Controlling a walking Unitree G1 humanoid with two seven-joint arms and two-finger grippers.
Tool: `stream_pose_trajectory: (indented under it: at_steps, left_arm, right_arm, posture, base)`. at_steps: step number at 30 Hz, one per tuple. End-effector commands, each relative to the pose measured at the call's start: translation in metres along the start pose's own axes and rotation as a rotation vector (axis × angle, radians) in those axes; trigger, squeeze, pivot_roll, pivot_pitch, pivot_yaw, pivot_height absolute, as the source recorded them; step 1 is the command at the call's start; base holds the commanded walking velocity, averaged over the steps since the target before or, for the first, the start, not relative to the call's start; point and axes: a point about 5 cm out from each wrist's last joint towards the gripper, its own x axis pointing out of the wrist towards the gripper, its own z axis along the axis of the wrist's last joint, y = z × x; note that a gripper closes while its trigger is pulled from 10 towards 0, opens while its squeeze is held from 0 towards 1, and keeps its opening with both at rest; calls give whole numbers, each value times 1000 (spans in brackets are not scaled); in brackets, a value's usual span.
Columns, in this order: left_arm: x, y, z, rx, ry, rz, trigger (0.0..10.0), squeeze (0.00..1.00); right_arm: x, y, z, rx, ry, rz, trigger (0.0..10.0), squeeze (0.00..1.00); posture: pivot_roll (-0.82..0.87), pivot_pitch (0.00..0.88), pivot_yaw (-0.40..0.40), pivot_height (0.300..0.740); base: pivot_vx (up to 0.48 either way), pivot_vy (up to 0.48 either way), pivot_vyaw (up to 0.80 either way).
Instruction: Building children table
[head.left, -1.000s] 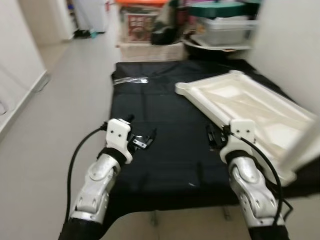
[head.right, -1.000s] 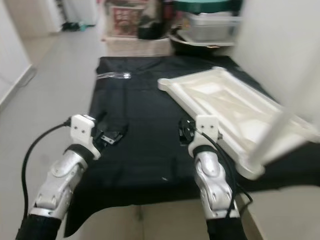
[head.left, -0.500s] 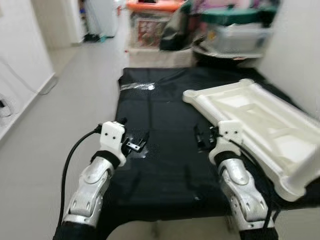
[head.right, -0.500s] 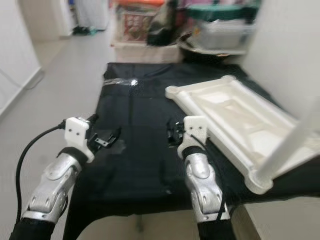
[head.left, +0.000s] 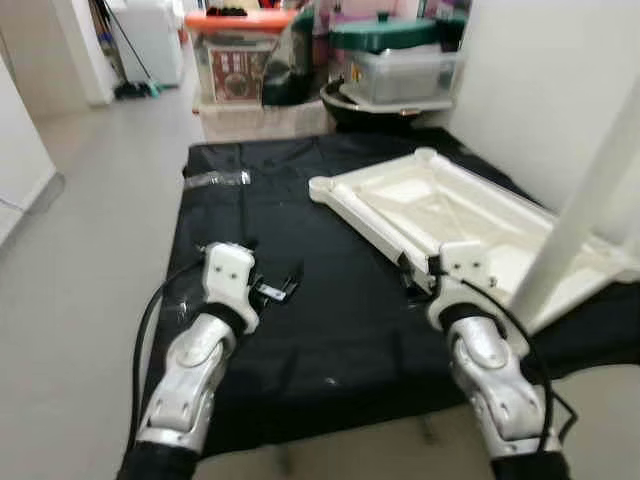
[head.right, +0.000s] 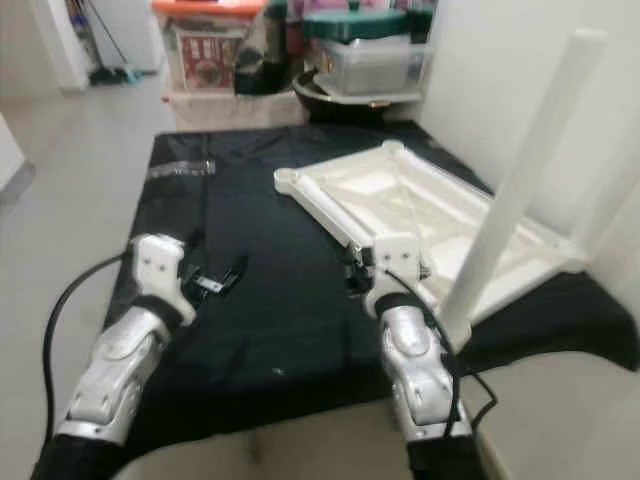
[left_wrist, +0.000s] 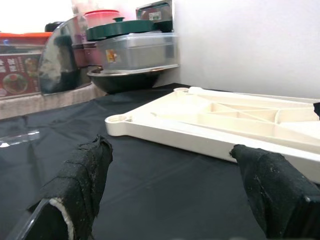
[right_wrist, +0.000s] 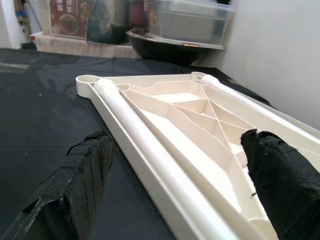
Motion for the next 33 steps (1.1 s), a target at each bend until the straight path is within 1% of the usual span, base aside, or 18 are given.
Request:
stream_pose_trajectory:
  at_steps: [1, 4, 9, 12, 15, 16, 18, 19, 21, 23, 24, 25, 26, 27, 28, 29, 32, 33]
  left_arm:
    - [-3, 6, -5, 10, 20, 21, 10000, 0]
    - [-3, 6, -5, 3, 18, 29, 10000, 0]
    - [-2, 8, -6, -19, 15, 49, 10000, 0]
    - [-2, 8, -6, -22, 15, 49, 10000, 0]
    - [-2, 8, -6, -25, 14, 51, 10000, 0]
    - [-2, 8, -6, -25, 14, 51, 10000, 0]
    - [-2, 8, -5, -30, 10, 55, 10000, 0]
    - [-2, 8, -5, -30, 10, 55, 10000, 0]
    - [-2, 9, -5, -32, 7, 57, 10000, 0]
    - [-1, 9, -4, -32, 4, 60, 10000, 0]
    - [-1, 9, -4, -32, 4, 60, 10000, 0]
    - [-2, 10, -5, -30, 5, 63, 10000, 0]
    - [-3, 10, -5, -29, 7, 64, 10000, 0]
    - [-3, 10, -5, -29, 7, 64, 10000, 0]
    - [-4, 11, -5, -28, 9, 66, 10000, 0]
    - [-5, 11, -6, -27, 11, 66, 10000, 0]
    - [-5, 11, -6, -27, 13, 66, 10000, 0]
    - [-4, 11, -6, -25, 15, 65, 10000, 0]
  right_arm:
    - [0, 6, -1, -9, 8, 24, 10000, 0]
    - [2, 7, -1, -17, 9, 36, 10000, 0]
    - [3, 8, -1, -27, 7, 61, 10000, 0]
    - [4, 6, 0, -50, 0, 97, 10000, 0]
    - [8, -2, 2, -77, -6, 128, 10000, 0]
    - [8, -2, 2, -77, -6, 128, 10000, 0]
    - [14, -11, 4, -90, -9, 119, 10000, 0]
    - [14, -11, 4, -90, -9, 119, 10000, 0]
    - [18, -18, 6, -111, -12, 115, 10000, 0]
    - [23, -26, 9, -177, -23, 92, 10000, 0]
    - [23, -26, 9, -177, -23, 92, 10000, 0]
    - [26, -33, 10, -189, -26, 58, 10000, 0]
    - [28, -40, 11, -175, -19, 26, 10000, 0]
    - [28, -40, 11, -175, -19, 26, 10000, 0]
    - [30, -47, 11, -165, -11, -7, 10000, 0]
    - [30, -50, 9, -137, -1, -32, 10000, 0]
    - [30, -49, 7, -132, 4, -35, 10000, 0]
    - [28, -42, 3, -132, 13, -13, 10000, 0]
  posture:
    - [75, 0, -73, 740]
    - [75, 0, -73, 740]
    - [73, 0, -74, 740]
    - [75, 0, -76, 740]
    - [74, 0, -75, 740]
    - [74, 0, -75, 740]
    - [72, 0, -74, 740]
    - [72, 0, -74, 740]
    - [72, 0, -74, 740]
    - [76, 0, -79, 740]
    - [76, 0, -79, 740]
    - [81, 0, -80, 740]
    - [82, 0, -81, 740]
    - [82, 0, -81, 740]
    - [84, 0, -80, 740]
    - [83, 0, -79, 740]
    - [83, 0, -79, 740]
    - [83, 0, -79, 740]
  base:
    - [0, -446, 0]
    - [0, -385, 0]
    - [0, 0, 0]
    - [0, 0, 0]
    - [0, 0, 0]
    - [0, 0, 0]
    - [0, 0, 0]
    - [0, 0, 0]
    - [0, 0, 0]
    - [0, 0, 800]
    - [0, 0, 800]
    - [0, 0, 800]
    - [0, 0, 800]
    - [0, 0, 800]
    - [0, 0, 800]
    - [0, 0, 800]
    - [0, 0, 729]
    - [0, 0, 0]
